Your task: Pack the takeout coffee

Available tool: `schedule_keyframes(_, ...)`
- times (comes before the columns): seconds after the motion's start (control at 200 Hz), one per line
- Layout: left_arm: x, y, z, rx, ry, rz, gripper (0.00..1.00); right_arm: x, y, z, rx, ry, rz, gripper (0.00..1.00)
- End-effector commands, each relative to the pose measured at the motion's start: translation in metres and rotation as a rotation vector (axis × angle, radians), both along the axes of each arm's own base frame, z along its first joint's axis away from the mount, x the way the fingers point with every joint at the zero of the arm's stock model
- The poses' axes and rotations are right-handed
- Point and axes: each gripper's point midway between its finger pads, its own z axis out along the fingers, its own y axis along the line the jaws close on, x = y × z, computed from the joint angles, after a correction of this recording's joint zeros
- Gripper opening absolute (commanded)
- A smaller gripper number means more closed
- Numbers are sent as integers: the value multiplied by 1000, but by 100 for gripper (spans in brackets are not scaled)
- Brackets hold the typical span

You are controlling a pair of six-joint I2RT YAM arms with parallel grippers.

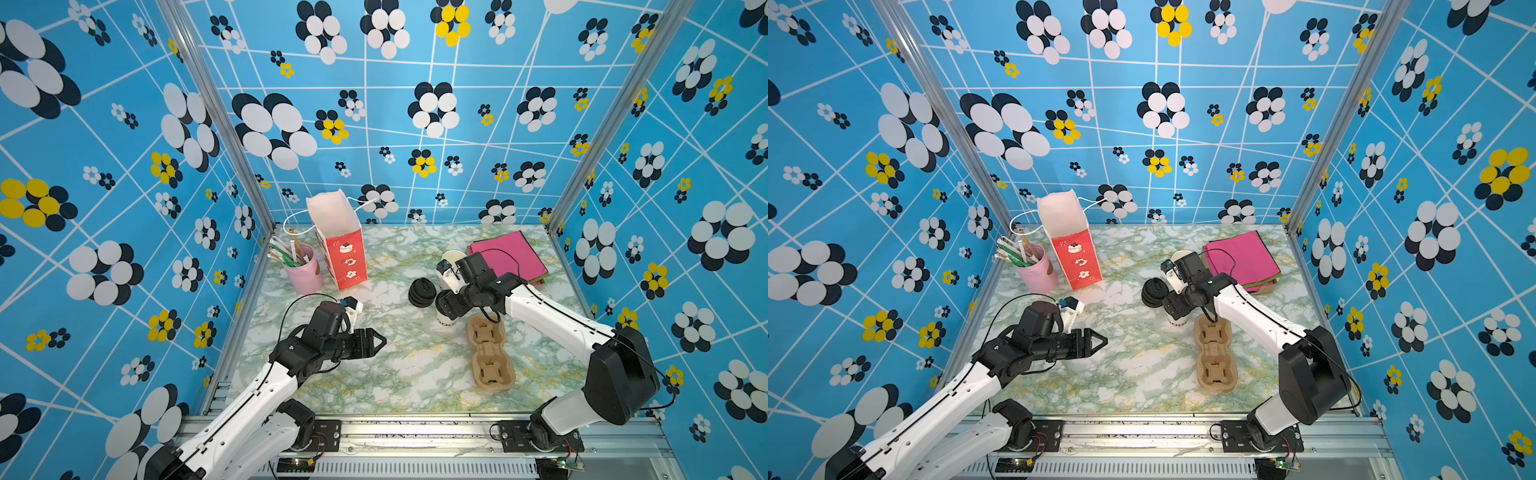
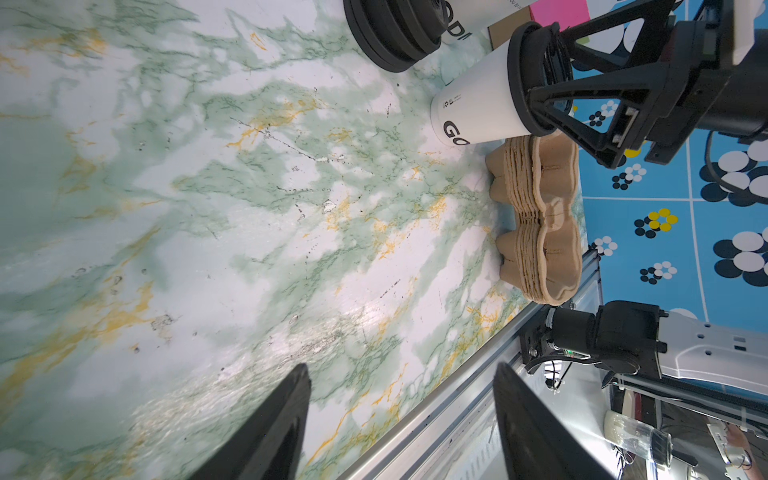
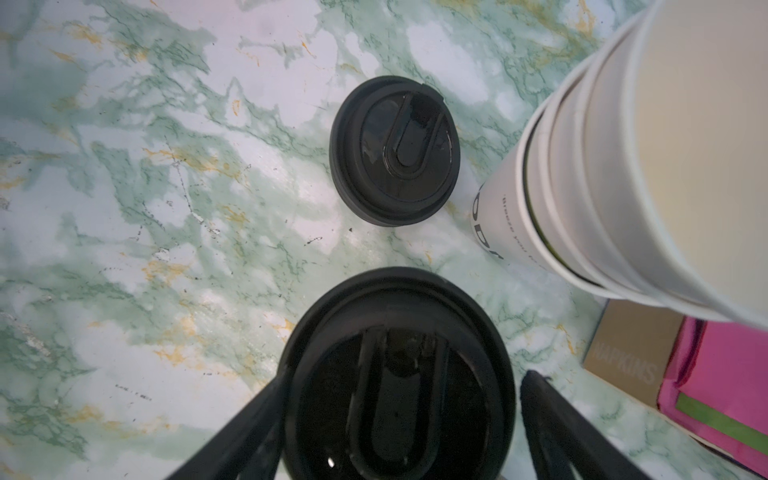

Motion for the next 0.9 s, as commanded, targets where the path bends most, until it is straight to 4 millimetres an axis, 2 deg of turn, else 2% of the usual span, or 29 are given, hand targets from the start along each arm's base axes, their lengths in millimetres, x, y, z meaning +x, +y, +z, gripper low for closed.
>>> schedule_keyframes(0.0, 0, 4, -4, 6, 0, 18, 71, 4, 6, 21, 47, -34, 12, 89)
schedule_keyframes(0.34, 3, 5, 1, 10, -15, 23, 71, 2, 4, 33, 53, -55, 18, 95)
schedule_keyframes(0.465, 8, 6, 14, 16, -47, 22, 72, 1, 4, 47, 70, -80, 17, 98)
schedule_keyframes(0.72, 34, 23, 79, 116, -202, 19, 76, -10, 1, 88, 165, -173, 5, 99)
schedule_keyframes(0.894, 64, 42, 134, 267, -321, -7, 78, -24, -8, 98, 213, -219, -13, 99)
